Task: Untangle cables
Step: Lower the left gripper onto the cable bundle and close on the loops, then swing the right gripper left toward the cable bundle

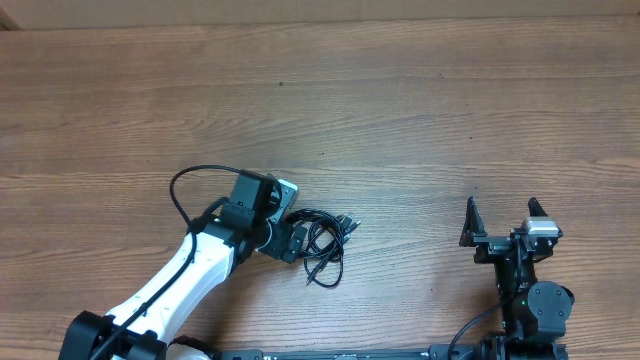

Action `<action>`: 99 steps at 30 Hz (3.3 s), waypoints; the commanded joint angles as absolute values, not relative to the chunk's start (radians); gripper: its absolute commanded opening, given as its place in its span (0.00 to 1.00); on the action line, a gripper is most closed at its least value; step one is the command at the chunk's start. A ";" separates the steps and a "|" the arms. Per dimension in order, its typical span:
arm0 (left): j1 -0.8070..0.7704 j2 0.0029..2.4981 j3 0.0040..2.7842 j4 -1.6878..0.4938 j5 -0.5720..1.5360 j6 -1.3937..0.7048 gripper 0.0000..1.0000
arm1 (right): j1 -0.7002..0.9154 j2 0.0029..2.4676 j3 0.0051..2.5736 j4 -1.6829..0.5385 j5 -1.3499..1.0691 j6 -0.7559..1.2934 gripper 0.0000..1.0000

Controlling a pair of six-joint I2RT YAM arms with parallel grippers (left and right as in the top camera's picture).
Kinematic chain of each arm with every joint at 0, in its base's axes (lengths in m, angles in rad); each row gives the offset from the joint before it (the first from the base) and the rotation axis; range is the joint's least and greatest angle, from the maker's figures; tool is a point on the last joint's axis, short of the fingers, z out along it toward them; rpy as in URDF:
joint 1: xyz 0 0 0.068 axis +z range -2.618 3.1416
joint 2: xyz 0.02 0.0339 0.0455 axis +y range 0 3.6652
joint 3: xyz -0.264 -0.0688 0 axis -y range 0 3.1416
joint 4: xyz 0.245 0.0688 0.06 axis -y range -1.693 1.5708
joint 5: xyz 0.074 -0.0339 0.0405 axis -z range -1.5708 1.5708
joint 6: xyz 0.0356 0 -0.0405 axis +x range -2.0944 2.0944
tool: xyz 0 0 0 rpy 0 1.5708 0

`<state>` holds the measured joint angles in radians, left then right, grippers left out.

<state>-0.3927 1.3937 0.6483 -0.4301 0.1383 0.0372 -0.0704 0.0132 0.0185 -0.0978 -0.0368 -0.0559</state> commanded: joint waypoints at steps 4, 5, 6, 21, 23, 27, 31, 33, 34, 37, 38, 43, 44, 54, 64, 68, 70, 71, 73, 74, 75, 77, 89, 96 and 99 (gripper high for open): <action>-0.408 1.407 0.670 -0.420 0.147 0.068 1.00 | -0.073 0.009 0.013 -0.092 -0.027 -0.052 1.00; -0.408 1.411 0.670 -0.418 0.147 0.068 1.00 | -0.073 0.009 0.013 -0.092 -0.027 -0.052 1.00; -0.408 1.415 0.670 -0.413 0.146 0.068 1.00 | -0.073 0.009 0.013 -0.092 -0.027 -0.052 1.00; -0.408 1.419 0.670 -0.406 0.147 0.084 1.00 | -0.073 0.009 0.013 -0.092 -0.027 -0.052 1.00; -0.408 1.419 0.670 -0.406 0.147 0.084 1.00 | -0.073 0.009 0.013 -0.092 -0.027 -0.052 1.00; -0.408 1.419 0.670 -0.397 0.146 0.084 1.00 | -0.073 0.009 0.013 -0.092 -0.028 -0.052 1.00; -0.408 1.419 0.670 -0.392 0.147 0.083 1.00 | -0.073 0.009 0.013 -0.090 -0.067 -0.050 1.00; -0.408 1.419 0.670 -0.395 0.149 0.082 1.00 | -0.073 0.009 0.013 -0.088 -0.084 -0.048 1.00; -0.408 1.419 0.670 -0.398 0.154 0.081 1.00 | -0.073 0.009 0.013 -0.083 -0.111 -0.047 1.00; -0.408 1.419 0.670 -0.399 0.158 0.069 1.00 | -0.073 0.009 0.013 -0.062 -0.207 0.052 1.00; -0.408 1.419 0.670 -0.399 0.157 0.067 1.00 | -0.073 0.009 0.014 -0.058 -0.240 0.118 1.00; -0.408 1.419 0.670 -0.398 0.157 0.067 1.00 | -0.073 0.009 0.027 -0.090 -0.359 0.362 1.00; -0.408 1.419 0.670 -0.398 0.157 0.067 1.00 | -0.073 0.009 0.037 -0.112 -0.379 0.371 1.00; -0.408 1.419 0.670 -0.392 0.159 0.044 1.00 | -0.073 0.199 0.279 -0.333 -0.443 0.370 1.00; -0.408 1.419 0.670 -0.387 0.159 0.022 0.99 | -0.073 0.722 0.619 -0.656 -0.599 0.362 1.00; -0.408 1.419 0.670 -0.379 0.158 0.022 0.99 | -0.073 0.906 0.672 -0.649 -0.757 0.363 1.00; -0.408 1.419 0.670 -0.376 0.158 0.022 1.00 | -0.073 0.986 0.676 -0.601 -0.873 0.363 1.00; -0.408 1.419 0.670 -0.374 0.158 0.022 1.00 | -0.073 1.024 0.676 -0.571 -0.936 0.363 1.00; -0.408 1.419 0.670 -0.370 0.158 0.022 1.00 | -0.073 1.111 0.676 -0.509 -1.070 0.363 1.00; -0.408 1.419 0.670 -0.369 0.159 0.022 1.00 | -0.072 1.136 0.676 -0.496 -1.101 0.362 1.00; -0.408 1.419 0.670 -0.366 0.158 0.022 1.00 | -0.070 1.159 0.676 -0.489 -1.126 0.356 1.00; -0.408 1.419 0.670 -0.361 0.158 0.022 1.00 | -0.052 1.196 0.675 -0.492 -1.156 0.312 1.00; -0.408 1.419 0.670 -0.341 0.159 -0.008 1.00 | 0.175 1.239 0.675 -0.502 -0.890 0.265 1.00; -0.408 1.419 0.670 -0.318 0.157 -0.008 1.00 | 0.290 1.277 0.675 -0.502 -0.670 0.265 1.00; -0.408 1.419 0.670 -0.310 0.157 -0.008 0.99 | 0.346 1.310 0.675 -0.491 -0.613 0.265 1.00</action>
<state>-0.4046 1.4120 0.6483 -0.3195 0.1463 0.0025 0.2924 1.2781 0.6502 -0.5068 -0.7406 0.2783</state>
